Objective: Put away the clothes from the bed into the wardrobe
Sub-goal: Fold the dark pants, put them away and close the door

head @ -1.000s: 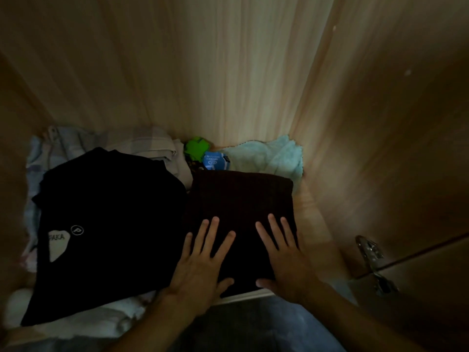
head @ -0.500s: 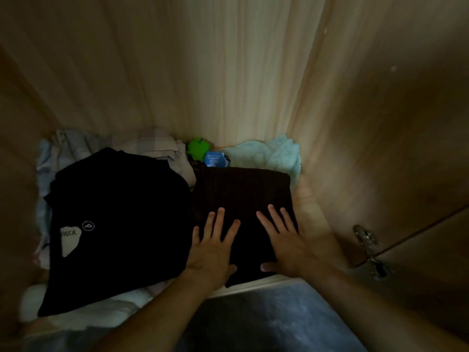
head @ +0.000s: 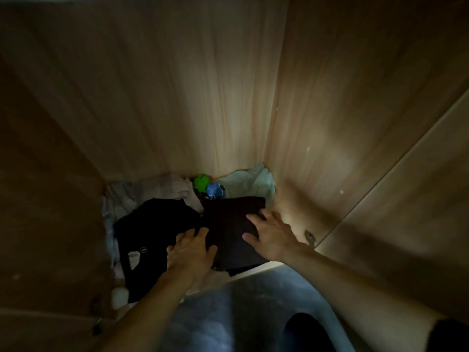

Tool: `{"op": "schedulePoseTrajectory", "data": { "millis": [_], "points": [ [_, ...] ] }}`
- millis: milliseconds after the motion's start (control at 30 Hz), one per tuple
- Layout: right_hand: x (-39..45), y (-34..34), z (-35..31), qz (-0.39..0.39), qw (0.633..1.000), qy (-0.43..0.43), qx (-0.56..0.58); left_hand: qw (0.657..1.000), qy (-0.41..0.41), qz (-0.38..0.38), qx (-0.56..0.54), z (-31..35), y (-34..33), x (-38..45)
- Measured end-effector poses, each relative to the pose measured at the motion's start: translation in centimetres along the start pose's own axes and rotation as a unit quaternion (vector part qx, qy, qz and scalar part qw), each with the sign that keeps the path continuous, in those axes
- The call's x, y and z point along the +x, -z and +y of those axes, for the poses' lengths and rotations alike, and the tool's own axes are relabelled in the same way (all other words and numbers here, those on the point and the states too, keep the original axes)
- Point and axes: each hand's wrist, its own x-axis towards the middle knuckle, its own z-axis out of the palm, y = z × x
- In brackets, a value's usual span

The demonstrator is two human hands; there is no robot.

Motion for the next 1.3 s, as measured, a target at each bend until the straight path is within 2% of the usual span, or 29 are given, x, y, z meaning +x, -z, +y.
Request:
{"op": "schedulePoseTrajectory", "data": {
  "millis": [100,200,267,367,600,800,900,1133,1300],
  "points": [
    [-3.5,4.9,-3.6,-0.053,0.997,0.001,0.056,0.999,-0.020,0.004,-0.038,0.5,5.4,-4.5],
    [-7.3,9.9,-7.1,-0.080,0.997,0.019,-0.005,0.998,-0.026,-0.005,-0.060,1.3,10.2,-8.9],
    [-10.0,13.2,-9.0,-0.085,0.996,0.022,-0.034,0.997,-0.018,-0.027,-0.066,1.7,13.2,-11.7],
    [-14.1,17.7,-11.1,-0.088,0.996,0.011,-0.013,0.995,-0.011,-0.054,-0.084,2.4,17.9,-15.5],
    [-22.4,27.1,-14.8,-0.115,0.992,0.036,0.045,0.993,-0.005,-0.023,-0.114,3.9,27.7,-25.2],
    [-28.5,33.6,-18.5,-0.060,0.992,0.108,0.030,0.993,0.006,0.002,-0.121,4.6,34.6,-31.9],
    [-30.3,35.3,-19.2,-0.005,0.990,0.141,-0.009,0.993,-0.002,0.026,-0.113,4.9,37.1,-33.3],
    [-34.3,37.3,-18.0,0.068,0.991,0.113,0.031,0.970,-0.091,0.145,-0.172,7.6,38.5,-34.2],
    [-38.6,40.0,-15.5,0.158,0.983,0.076,0.056,0.962,-0.159,0.148,-0.163,12.7,39.7,-34.9]
  ]
}}
